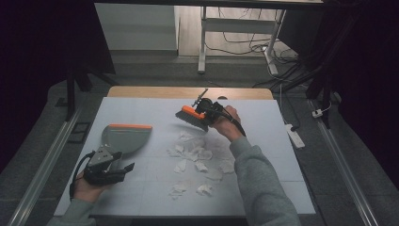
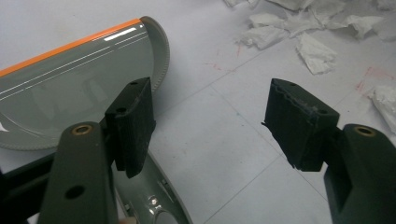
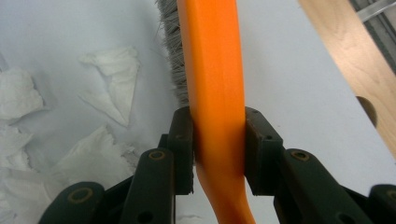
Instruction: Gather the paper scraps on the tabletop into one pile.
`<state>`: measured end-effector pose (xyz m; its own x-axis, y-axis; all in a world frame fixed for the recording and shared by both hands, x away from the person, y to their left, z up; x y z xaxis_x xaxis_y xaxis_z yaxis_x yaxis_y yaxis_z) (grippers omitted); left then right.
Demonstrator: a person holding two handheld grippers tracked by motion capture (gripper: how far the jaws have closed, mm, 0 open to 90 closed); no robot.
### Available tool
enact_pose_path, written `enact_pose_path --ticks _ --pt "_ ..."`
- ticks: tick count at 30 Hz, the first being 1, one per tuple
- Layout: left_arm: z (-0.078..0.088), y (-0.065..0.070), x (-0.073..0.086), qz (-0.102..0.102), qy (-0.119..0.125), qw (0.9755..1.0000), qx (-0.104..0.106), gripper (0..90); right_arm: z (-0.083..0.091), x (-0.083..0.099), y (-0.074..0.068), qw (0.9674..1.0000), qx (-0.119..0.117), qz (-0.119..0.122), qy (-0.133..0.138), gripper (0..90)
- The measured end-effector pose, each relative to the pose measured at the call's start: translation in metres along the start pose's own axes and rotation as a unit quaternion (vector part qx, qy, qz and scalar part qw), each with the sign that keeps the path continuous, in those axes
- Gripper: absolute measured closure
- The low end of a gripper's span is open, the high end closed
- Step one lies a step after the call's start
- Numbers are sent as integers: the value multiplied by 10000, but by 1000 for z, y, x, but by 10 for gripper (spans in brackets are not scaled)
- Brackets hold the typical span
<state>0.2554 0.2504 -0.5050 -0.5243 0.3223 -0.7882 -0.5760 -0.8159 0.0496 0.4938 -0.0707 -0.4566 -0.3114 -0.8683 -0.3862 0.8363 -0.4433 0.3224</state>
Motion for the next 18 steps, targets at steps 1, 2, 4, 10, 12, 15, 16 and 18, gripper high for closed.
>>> enact_pose_path --ticks 1,2,4,10,12,15,16,18 --pt "0 0 0 -1 2 10000 -2 337 -2 0 -1 10000 -28 52 -17 672" --pt "0 0 0 -8 -2 10000 -5 337 -4 -1 -2 9999 -60 87 -51 672" --pt "0 1 -1 -22 -2 10000 -10 337 -7 -1 -4 9998 -79 140 -114 672" --pt "-2 2 0 -40 -32 10000 -13 337 -8 -4 -13 9990 -266 315 -175 673" --pt "-2 2 0 -36 -33 10000 -13 338 -7 -6 -19 9985 -324 394 -203 673" --pt "-2 3 0 -45 -41 10000 -9 338 -4 -6 -27 9969 -380 620 -292 673" --pt "-2 3 0 -54 -40 10000 -11 338 -2 -6 -30 9961 -396 703 -361 673" --pt "-1 3 0 -56 -29 10000 -19 338 1 -4 -36 9945 -482 847 -372 673"
Point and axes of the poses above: each handheld gripper's, and its own axes: z roughly backward along the jaws, x roughly out of its underside, y roughly to its right, the point moved 1 cm from there along -z, roughly forward along the jaws, and after that the axes turned 2 degrees about x, right-handed, at the moved point
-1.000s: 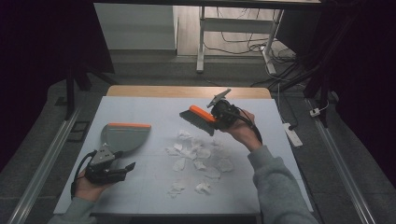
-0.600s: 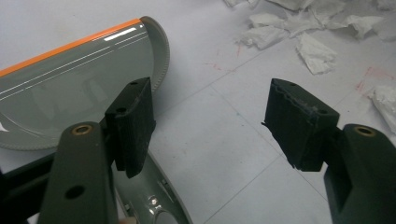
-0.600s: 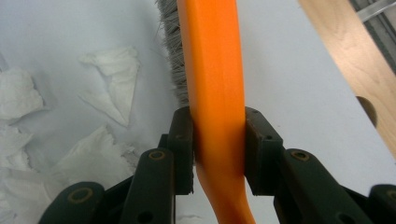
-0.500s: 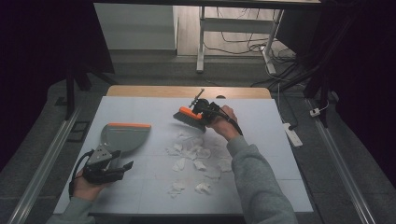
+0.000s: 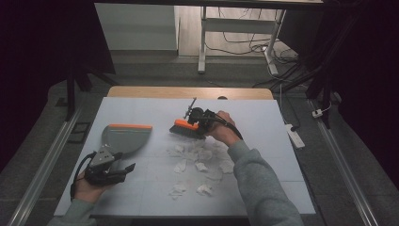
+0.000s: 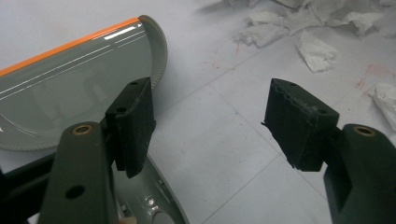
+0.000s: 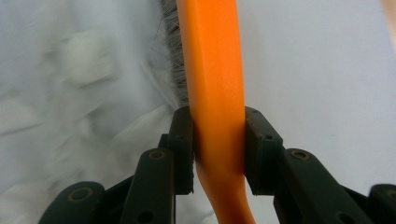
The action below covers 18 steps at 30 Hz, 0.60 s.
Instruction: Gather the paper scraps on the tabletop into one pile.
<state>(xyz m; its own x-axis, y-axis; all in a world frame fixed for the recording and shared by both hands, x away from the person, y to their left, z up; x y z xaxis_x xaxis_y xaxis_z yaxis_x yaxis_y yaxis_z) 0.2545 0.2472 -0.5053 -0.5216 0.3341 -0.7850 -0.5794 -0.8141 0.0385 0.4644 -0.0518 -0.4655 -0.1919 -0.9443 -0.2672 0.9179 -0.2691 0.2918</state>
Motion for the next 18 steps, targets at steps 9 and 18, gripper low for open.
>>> enact_pose_path --ticks 9,18 --pt "0 1 -1 -19 12 10000 -5 339 35 15 -8 9975 -191 -132 664 672" --pt "0 -1 0 -10 7 10000 2 339 23 9 14 9951 415 -554 705 672"
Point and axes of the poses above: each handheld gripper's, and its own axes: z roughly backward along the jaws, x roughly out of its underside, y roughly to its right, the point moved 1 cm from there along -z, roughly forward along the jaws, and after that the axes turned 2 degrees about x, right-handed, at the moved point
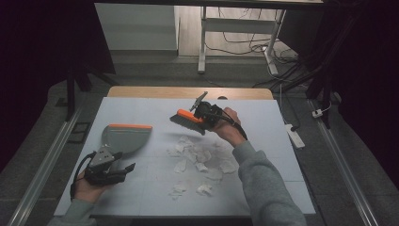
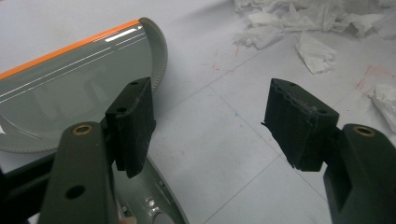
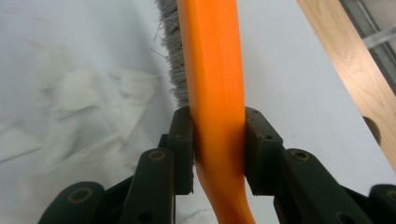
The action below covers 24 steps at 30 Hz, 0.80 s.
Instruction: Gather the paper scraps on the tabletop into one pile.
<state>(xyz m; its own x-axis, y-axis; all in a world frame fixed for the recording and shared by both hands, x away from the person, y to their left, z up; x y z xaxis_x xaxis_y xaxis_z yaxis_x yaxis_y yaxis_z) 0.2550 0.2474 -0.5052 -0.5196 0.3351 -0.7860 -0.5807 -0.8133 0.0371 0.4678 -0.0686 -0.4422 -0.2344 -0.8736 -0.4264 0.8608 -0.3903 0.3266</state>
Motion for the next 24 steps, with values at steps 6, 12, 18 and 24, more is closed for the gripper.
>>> enact_pose_path --ticks 6,12,18,24 --pt "0 0 0 3 -1 10000 2 339 -31 -3 -3 9993 -46 103 -349 673" --pt "0 -1 1 5 -9 10000 3 340 -28 -9 -21 9977 -309 442 -411 674" --pt "0 1 0 -8 -9 10000 8 340 -14 2 -37 9946 -633 664 -478 673" --pt "0 1 0 -15 -18 10000 -1 340 17 17 -31 9978 -570 288 160 673"
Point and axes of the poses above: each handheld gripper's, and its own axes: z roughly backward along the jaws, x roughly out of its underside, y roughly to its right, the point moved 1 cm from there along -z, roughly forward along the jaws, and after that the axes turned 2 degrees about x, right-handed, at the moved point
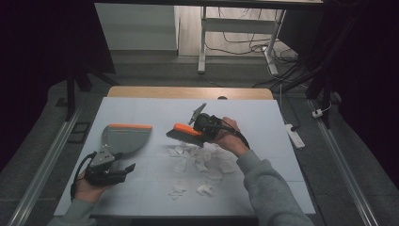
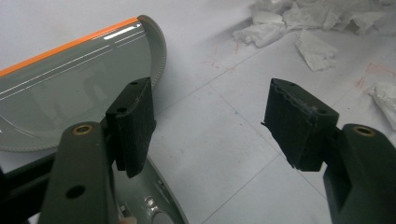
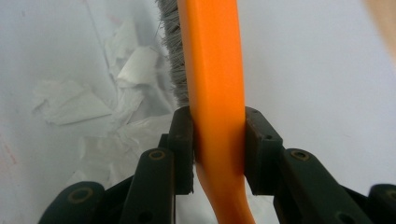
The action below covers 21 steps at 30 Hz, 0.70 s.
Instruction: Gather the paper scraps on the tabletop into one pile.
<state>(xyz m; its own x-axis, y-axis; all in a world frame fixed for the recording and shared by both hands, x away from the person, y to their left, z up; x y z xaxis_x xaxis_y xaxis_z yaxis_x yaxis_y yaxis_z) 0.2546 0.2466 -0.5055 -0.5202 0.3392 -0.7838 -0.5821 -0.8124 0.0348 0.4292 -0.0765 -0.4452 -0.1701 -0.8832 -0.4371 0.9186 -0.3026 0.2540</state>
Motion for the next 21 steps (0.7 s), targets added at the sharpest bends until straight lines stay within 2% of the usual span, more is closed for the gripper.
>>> enact_pose_path --ticks 3,6,10,12,16,21 --pt "0 0 0 -4 5 10000 -6 340 18 11 10 9993 248 -233 163 673" --pt "1 0 0 -2 2 10000 -11 340 33 28 23 9959 511 -737 130 673" --pt "1 0 0 24 18 10000 -14 340 42 56 35 9865 922 -1331 -245 673" --pt "1 0 0 17 13 10000 -9 340 42 71 38 9797 1059 -1622 -524 673" --pt "0 1 -1 -2 6 10000 -8 340 39 96 40 9687 1173 -1980 -931 673" --pt "0 1 -1 3 7 10000 -6 340 30 107 33 9643 1066 -2081 -1242 673"
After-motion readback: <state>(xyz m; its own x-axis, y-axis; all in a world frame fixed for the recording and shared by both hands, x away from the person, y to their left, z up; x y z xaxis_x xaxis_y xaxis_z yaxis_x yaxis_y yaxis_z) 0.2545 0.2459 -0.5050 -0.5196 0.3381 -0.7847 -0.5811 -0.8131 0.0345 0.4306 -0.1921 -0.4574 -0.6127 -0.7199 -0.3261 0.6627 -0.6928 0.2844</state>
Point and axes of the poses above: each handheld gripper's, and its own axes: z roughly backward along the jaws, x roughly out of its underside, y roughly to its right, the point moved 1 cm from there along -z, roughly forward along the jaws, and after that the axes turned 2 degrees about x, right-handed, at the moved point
